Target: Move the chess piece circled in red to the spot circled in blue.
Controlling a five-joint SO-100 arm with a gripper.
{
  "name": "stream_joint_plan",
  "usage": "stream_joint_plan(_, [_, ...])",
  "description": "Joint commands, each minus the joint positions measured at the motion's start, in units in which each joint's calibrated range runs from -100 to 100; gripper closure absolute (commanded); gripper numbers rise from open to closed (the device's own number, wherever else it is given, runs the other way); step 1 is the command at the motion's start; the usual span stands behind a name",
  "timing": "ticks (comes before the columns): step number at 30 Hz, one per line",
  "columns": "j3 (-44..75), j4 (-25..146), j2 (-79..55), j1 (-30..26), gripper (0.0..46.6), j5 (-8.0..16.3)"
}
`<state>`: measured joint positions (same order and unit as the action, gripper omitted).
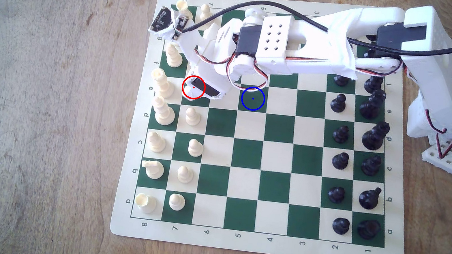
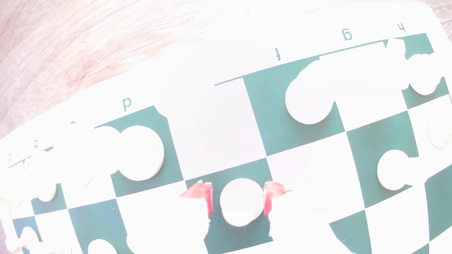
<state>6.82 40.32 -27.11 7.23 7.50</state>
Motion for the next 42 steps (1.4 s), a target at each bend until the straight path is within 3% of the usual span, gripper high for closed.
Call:
stream_joint_plan(1, [4.42,-0.84,3.08,-0.38,37.9,0.05])
stream_joint_plan(13, [4.60,-1.50,2.66,-0.38,45.3,0.15])
stream_joint_plan(29, [5.42,-1.99,8.17,-0.85,46.1,0.88])
stream_joint_plan(42, [-3.29,-0.68,18.96,-0.70,46.3,0.98])
